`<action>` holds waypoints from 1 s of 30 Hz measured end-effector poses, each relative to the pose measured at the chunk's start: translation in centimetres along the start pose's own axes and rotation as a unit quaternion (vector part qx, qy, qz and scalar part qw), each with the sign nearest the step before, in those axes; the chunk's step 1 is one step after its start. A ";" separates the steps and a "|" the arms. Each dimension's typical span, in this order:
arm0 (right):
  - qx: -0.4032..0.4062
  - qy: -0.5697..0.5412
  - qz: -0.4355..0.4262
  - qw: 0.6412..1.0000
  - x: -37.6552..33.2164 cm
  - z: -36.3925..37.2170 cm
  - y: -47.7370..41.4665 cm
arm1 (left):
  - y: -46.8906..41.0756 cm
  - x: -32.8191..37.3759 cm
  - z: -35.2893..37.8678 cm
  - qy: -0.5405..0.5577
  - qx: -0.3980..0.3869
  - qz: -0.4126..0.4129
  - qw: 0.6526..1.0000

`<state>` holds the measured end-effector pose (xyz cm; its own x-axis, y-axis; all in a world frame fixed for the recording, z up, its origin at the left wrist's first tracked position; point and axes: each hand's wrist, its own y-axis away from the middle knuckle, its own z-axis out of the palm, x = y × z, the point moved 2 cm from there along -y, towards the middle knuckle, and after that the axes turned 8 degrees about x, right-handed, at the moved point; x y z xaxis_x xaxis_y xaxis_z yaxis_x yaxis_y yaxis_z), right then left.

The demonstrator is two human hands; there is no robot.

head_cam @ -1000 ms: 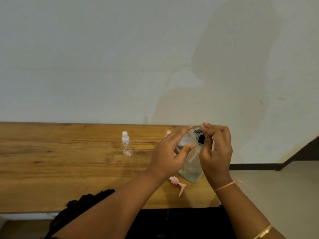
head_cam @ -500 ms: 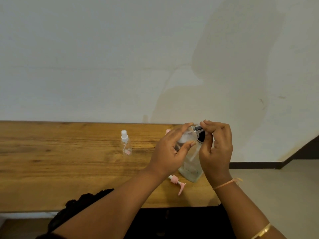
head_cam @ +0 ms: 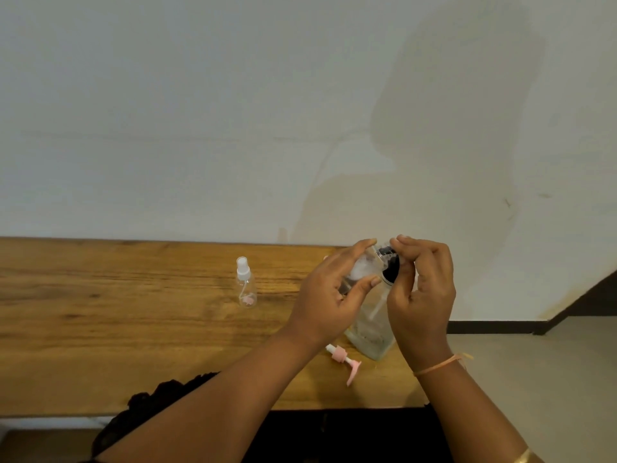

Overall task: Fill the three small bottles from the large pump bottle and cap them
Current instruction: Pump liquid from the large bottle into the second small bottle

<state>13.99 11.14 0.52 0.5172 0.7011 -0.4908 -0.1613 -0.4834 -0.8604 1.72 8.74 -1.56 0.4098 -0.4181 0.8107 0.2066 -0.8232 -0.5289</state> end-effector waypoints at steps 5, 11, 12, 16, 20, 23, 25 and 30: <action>-0.015 0.011 -0.011 1.000 0.9 -0.2 0.7 | 0.7 -0.3 0.2 -0.023 -0.009 -0.011 1.000; -0.003 -0.006 0.015 1.000 0.0 -0.1 0.2 | 0.4 0.1 0.2 0.008 0.004 -0.014 1.000; -0.002 -0.007 0.013 1.000 -0.2 -0.1 0.0 | 0.3 0.2 0.1 0.011 0.008 -0.010 1.000; -0.002 -0.007 0.006 1.000 -0.1 -0.2 -0.3 | 0.0 0.4 0.1 0.005 0.009 -0.009 1.000; -0.010 -0.006 0.007 1.000 1.1 -0.1 0.0 | 0.0 -0.1 0.6 -0.001 -0.004 -0.018 1.000; -0.017 -0.002 0.008 1.000 1.5 -0.1 0.1 | 0.1 -0.3 0.9 0.001 -0.013 -0.042 0.999; -0.011 -0.010 0.019 1.000 1.3 -0.1 0.1 | 0.2 -0.2 1.1 0.013 -0.011 -0.047 0.999; -0.006 -0.032 0.043 0.999 0.3 -0.1 0.0 | 0.1 0.1 0.9 0.028 -0.006 -0.052 0.998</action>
<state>14.27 11.33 0.40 0.4475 0.6883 -0.5709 -0.1926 -0.5493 -0.8131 2.60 8.93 -1.72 0.3354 -0.3504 0.8745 0.2346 -0.8680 -0.4377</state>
